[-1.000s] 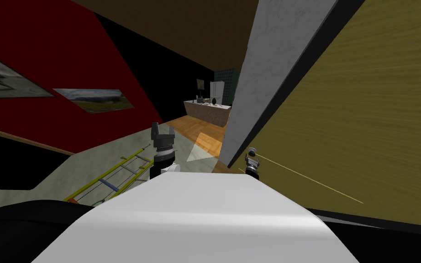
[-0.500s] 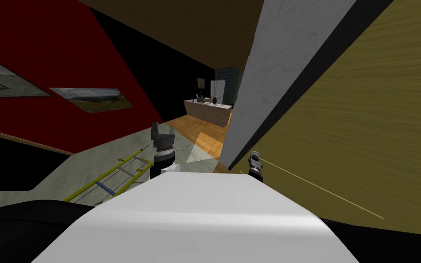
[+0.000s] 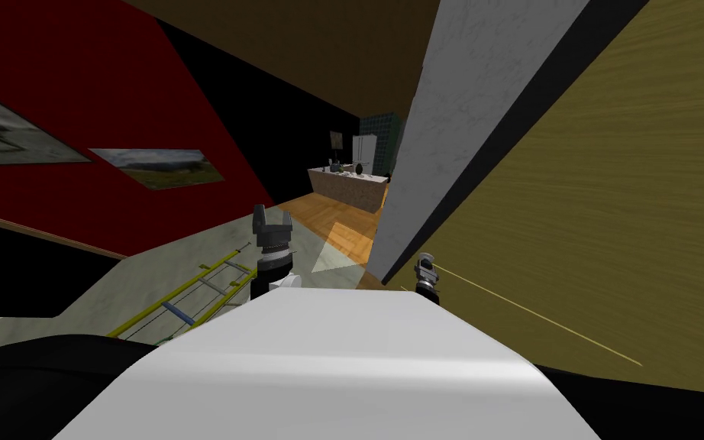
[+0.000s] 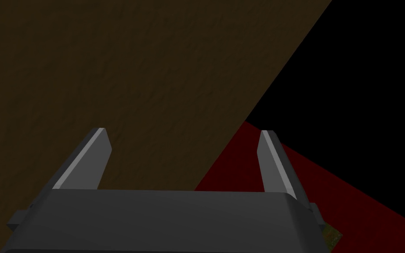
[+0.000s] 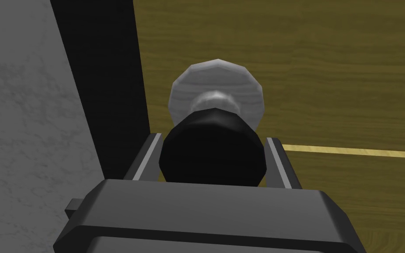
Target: Pull the door open
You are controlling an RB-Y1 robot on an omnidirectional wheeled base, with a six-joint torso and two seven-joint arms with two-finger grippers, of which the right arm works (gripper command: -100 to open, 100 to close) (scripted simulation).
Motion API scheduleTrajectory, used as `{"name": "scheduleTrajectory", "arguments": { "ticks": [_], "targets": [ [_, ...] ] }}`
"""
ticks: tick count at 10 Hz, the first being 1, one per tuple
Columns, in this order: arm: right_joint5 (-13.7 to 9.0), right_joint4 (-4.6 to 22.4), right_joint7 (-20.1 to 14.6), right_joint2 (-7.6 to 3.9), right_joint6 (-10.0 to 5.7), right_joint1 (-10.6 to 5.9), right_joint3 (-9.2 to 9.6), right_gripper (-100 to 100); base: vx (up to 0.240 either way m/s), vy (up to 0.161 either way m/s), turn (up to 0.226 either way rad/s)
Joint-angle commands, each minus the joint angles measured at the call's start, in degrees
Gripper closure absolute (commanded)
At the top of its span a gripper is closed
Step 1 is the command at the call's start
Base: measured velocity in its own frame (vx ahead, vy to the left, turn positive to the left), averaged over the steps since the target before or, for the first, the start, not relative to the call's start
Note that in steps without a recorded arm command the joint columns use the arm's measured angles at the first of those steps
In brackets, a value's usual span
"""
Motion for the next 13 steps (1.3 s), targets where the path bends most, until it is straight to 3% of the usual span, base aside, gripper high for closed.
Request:
{"name": "scheduleTrajectory", "arguments": {
  "ticks": [1, 8, 10, 13],
  "targets": [
    [0.35, -0.42, -0.42, -0.29, 0.2, 0.09, 0.67, 100, -0.109, 0.011, 0.043],
    [3.09, -3.64, -3.65, -2.56, 1.71, 0.8, 5.82, 100, -0.235, 0.006, 0.06],
    [3.14, -3.66, -3.57, -2.55, 1.92, 0.84, 5.94, 100, -0.143, 0.03, 0.022],
    [4.41, -4.9, -5.09, -3.66, 1.42, 1.72, 8.61, 100, -0.191, -0.017, 0.056]
  ]
}}
